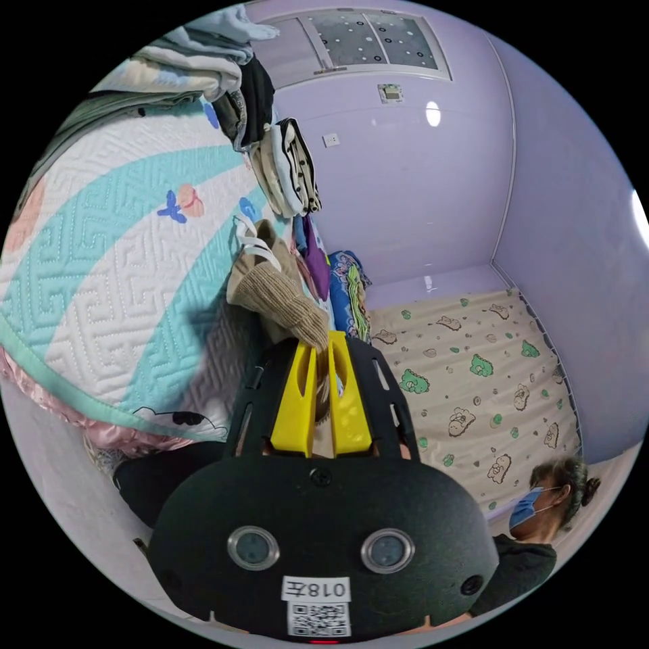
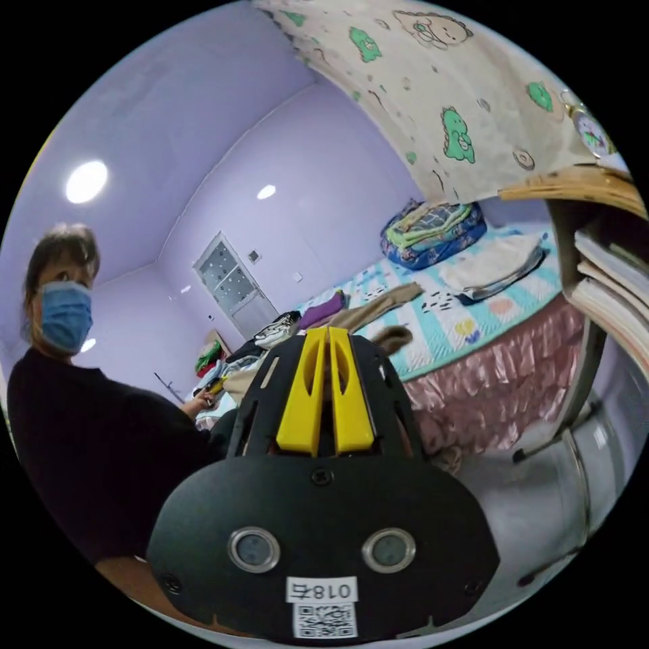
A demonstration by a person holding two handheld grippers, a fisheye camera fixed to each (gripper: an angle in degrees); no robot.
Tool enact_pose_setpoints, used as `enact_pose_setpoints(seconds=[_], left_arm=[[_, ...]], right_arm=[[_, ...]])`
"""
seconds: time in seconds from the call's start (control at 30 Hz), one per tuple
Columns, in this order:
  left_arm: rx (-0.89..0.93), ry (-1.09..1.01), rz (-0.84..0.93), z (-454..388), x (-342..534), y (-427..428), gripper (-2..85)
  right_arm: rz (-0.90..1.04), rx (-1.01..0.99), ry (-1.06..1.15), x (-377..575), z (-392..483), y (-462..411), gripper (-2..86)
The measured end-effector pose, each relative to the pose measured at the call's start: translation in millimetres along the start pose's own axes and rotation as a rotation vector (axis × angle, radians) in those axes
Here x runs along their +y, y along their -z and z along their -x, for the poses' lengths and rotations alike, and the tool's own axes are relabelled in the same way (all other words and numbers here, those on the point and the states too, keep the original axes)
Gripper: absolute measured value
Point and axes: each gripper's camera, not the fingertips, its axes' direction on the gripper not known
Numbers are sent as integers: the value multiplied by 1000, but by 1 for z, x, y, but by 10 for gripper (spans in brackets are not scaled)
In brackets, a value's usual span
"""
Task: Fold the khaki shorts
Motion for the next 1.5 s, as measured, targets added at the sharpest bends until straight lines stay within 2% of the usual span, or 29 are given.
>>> enact_pose_setpoints(seconds=[0.13,0.2,0.3,0.4,0.47,0.57,0.7,0.87,1.2,1.5], left_arm=[[18,45,26,23,8,3,-8],[54,79,50,37,12,1,-8],[77,110,57,50,17,0,-9],[81,116,55,51,17,-2,-9],[65,107,65,47,16,-4,-9],[52,98,75,44,15,-6,-9],[71,111,60,47,21,-7,-9],[102,128,37,51,27,-11,-9],[107,131,29,47,32,-17,-8],[125,130,25,47,36,-25,-8]], right_arm=[[153,83,-145,54,-37,10,-1],[266,116,-312,100,-65,3,0],[292,156,-572,141,-95,0,6],[246,109,-805,164,-117,9,25],[217,68,-880,168,-122,15,39],[286,-53,-984,168,-132,0,77],[356,-225,-1033,162,-133,-35,107],[322,-322,-1077,150,-133,-56,117],[181,-372,-1091,112,-124,-64,110],[138,-391,-1078,109,-86,-52,132]])
